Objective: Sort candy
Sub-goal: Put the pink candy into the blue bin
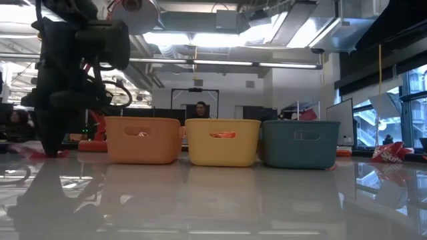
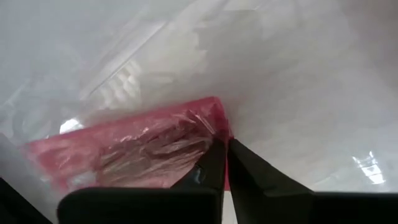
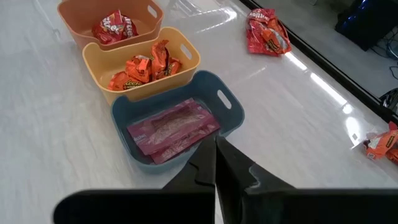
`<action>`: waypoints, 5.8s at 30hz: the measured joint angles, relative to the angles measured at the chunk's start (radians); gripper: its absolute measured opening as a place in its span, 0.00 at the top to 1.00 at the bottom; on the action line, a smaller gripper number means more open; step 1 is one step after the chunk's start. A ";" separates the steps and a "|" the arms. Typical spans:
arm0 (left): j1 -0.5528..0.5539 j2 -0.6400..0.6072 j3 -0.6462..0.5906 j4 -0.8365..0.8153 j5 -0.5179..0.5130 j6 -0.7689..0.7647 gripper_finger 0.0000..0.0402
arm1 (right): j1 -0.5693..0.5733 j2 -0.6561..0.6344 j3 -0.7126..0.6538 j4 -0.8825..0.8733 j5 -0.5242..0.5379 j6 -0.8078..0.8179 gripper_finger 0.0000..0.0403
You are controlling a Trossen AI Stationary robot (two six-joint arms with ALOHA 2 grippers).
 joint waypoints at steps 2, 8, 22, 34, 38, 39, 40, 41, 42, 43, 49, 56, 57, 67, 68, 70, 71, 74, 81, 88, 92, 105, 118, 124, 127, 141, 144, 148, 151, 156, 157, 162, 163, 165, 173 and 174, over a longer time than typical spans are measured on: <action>-0.007 0.000 0.016 -0.008 0.000 0.009 0.99 | 0.000 0.000 0.000 0.000 0.000 0.000 1.00; -0.011 0.000 0.073 -0.022 -0.002 0.045 1.00 | 0.000 0.000 0.000 0.000 0.000 -0.002 1.00; -0.011 0.000 0.141 -0.113 -0.033 0.064 1.00 | 0.000 0.000 0.000 -0.008 0.000 -0.003 1.00; -0.008 0.000 0.137 -0.103 -0.060 0.035 0.85 | 0.000 0.000 0.000 -0.008 0.000 -0.004 1.00; -0.008 0.000 0.137 -0.103 -0.061 0.022 0.73 | 0.000 0.000 0.000 -0.008 0.000 -0.028 1.00; -0.008 0.000 0.137 -0.103 -0.061 0.019 0.71 | 0.000 0.000 0.000 -0.008 0.000 -0.030 1.00; -0.008 0.000 0.137 -0.103 -0.061 0.013 0.68 | 0.000 0.000 0.000 -0.008 0.000 -0.032 1.00; -0.008 0.000 0.137 -0.103 -0.061 0.002 0.66 | 0.000 0.000 0.000 -0.008 0.000 -0.032 1.00; -0.007 0.000 0.133 -0.097 -0.061 -0.008 0.64 | 0.000 0.000 0.000 -0.008 0.000 -0.033 1.00; -0.004 0.000 0.125 -0.088 -0.057 -0.023 0.62 | 0.000 0.000 0.000 -0.008 0.000 -0.033 1.00; 0.005 0.000 0.034 -0.020 -0.030 -0.056 0.59 | 0.000 0.000 0.001 -0.007 -0.006 -0.033 1.00; 0.005 -0.004 -0.027 0.061 -0.032 -0.062 0.59 | 0.000 0.000 0.001 -0.007 -0.008 -0.034 1.00; 0.005 -0.004 -0.028 0.060 -0.032 -0.058 0.60 | 0.000 0.000 0.001 -0.007 -0.008 -0.034 1.00; 0.006 -0.003 -0.031 0.032 -0.034 -0.002 0.98 | 0.000 0.000 0.001 -0.005 -0.007 -0.034 1.00; 0.005 -0.003 -0.029 0.032 -0.034 -0.001 0.97 | 0.000 0.000 0.001 -0.006 -0.007 -0.034 1.00; -0.003 -0.001 -0.013 0.014 -0.034 -0.003 0.97 | 0.000 0.000 0.001 -0.006 -0.007 -0.034 1.00; -0.009 0.001 0.000 0.004 -0.034 -0.004 0.98 | 0.000 0.000 0.001 -0.006 -0.007 -0.034 1.00; -0.026 0.000 0.053 -0.045 -0.043 0.000 0.99 | 0.000 0.000 0.001 -0.008 -0.006 -0.035 1.00; -0.057 -0.001 0.175 -0.105 -0.116 0.040 1.00 | 0.000 0.000 0.001 -0.008 0.002 -0.054 1.00; -0.082 -0.002 0.287 -0.152 -0.212 0.089 1.00 | 0.000 0.000 0.001 -0.008 0.003 -0.055 1.00; -0.096 -0.002 0.336 -0.149 -0.229 0.136 1.00 | 0.000 0.000 0.001 -0.008 0.003 -0.055 1.00; -0.151 0.003 0.373 0.077 -0.341 0.362 1.00 | 0.000 0.000 0.001 -0.008 0.003 -0.059 1.00; -0.186 0.003 0.373 0.344 -0.397 0.796 1.00 | 0.000 0.000 0.001 0.000 0.003 -0.059 1.00; -0.180 0.003 0.373 0.405 -0.372 0.881 1.00 | 0.000 0.000 0.001 0.004 0.003 -0.059 1.00; -0.172 0.003 0.373 0.412 -0.363 0.852 1.00 | 0.000 0.000 0.001 0.012 0.003 -0.059 1.00; -0.066 0.035 0.373 0.585 -0.216 0.942 1.00 | 0.000 -0.239 0.001 0.050 -0.132 -0.309 1.00; -0.018 0.065 0.374 0.694 -0.140 0.953 1.00 | 0.000 -0.305 0.000 0.028 -0.062 -0.360 1.00; -0.002 0.122 0.437 0.727 -0.107 0.975 1.00 | 0.000 -0.360 0.000 -0.014 0.059 -0.366 1.00; -0.016 0.186 0.495 0.728 -0.103 0.977 1.00 | 0.000 -0.389 0.000 -0.038 0.125 -0.361 1.00; -0.055 0.324 0.594 0.740 -0.111 0.995 1.00 | 0.000 -0.428 0.000 -0.043 0.151 -0.354 1.00; -0.062 0.353 0.616 0.737 -0.123 0.998 1.00 | 0.000 -0.434 0.000 -0.047 0.151 -0.346 1.00; -0.094 0.473 0.726 0.742 -0.264 0.938 1.00 | 0.000 -0.446 0.000 -0.138 0.150 -0.251 1.00; -0.101 0.493 0.742 0.744 -0.299 0.912 1.00 | 0.000 -0.444 -0.001 -0.160 0.149 -0.228 1.00; -0.110 0.533 0.765 0.740 -0.339 0.866 1.00 | 0.000 -0.443 -0.001 -0.190 0.141 -0.191 1.00; -0.108 0.633 0.787 0.734 -0.346 0.706 1.00 | 0.000 -0.438 -0.001 -0.193 0.154 -0.183 1.00; -0.105 0.642 0.787 0.736 -0.346 0.705 1.00 | 0.000 -0.438 -0.001 -0.193 0.158 -0.186 1.00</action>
